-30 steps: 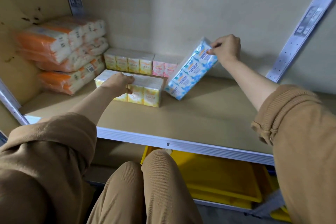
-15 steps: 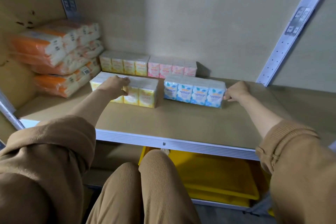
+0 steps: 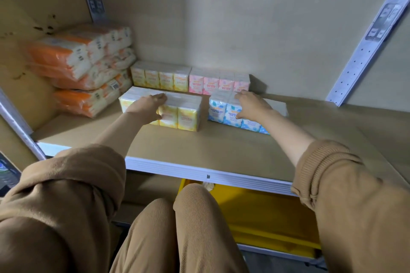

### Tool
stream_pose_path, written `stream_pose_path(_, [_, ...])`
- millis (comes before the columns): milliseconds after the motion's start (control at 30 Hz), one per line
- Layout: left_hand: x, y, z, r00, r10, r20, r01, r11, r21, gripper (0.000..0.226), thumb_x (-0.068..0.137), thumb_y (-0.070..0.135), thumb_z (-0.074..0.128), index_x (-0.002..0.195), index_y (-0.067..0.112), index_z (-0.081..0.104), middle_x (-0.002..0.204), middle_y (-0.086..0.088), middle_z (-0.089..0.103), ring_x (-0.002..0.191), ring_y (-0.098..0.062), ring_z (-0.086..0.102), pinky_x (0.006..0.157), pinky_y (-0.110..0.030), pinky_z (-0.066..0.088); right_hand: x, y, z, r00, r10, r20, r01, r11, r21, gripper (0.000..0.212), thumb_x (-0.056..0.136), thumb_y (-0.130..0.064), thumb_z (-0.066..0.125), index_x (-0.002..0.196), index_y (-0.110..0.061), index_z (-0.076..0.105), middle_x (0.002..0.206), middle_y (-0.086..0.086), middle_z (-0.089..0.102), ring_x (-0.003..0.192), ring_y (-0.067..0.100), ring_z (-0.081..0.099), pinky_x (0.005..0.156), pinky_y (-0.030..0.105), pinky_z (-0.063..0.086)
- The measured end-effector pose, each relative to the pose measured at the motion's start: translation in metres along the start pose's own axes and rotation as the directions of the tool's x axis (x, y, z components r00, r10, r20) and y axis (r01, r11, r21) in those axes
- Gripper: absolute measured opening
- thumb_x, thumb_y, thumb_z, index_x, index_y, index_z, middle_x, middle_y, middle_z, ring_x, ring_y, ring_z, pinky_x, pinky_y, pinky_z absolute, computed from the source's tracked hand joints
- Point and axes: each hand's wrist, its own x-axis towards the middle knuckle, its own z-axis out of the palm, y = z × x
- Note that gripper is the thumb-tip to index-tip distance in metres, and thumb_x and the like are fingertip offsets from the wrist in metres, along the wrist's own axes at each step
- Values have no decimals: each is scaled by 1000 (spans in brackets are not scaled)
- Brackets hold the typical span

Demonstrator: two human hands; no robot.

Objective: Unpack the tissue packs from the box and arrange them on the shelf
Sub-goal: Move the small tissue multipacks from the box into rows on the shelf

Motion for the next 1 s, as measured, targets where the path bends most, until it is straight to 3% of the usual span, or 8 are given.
stream_pose_path(167, [11, -3, 4, 1000, -9, -25, 8, 1000, -11, 68, 89, 14, 59, 148, 15, 24, 157, 1, 23, 134, -33, 39, 106, -42, 40, 10, -8, 22, 994, -20, -111, 8, 994, -106, 41, 86, 5, 52, 126, 1, 45, 131, 15, 47, 121, 31, 47, 92, 39, 45])
stream_pose_path(467, [58, -21, 11, 993, -36, -116, 21, 991, -129, 65, 87, 2, 60, 145, 8, 31, 155, -4, 27, 136, -32, 38, 113, -36, 28, 51, -13, 31, 988, -48, -148, 46, 999, -19, 45, 84, 5, 53, 128, -3, 47, 135, 11, 49, 124, 28, 45, 96, 35, 41])
stream_pose_path(1000, [132, -51, 21, 972, -32, -232, -18, 978, -210, 65, 76, -7, 65, 137, 6, 45, 146, -14, 43, 129, -36, 47, 107, -40, 39, 111, -48, 45, 972, -66, -224, 84, 994, 69, 48, 81, 13, 49, 126, -2, 48, 132, 10, 52, 122, 27, 47, 96, 33, 40])
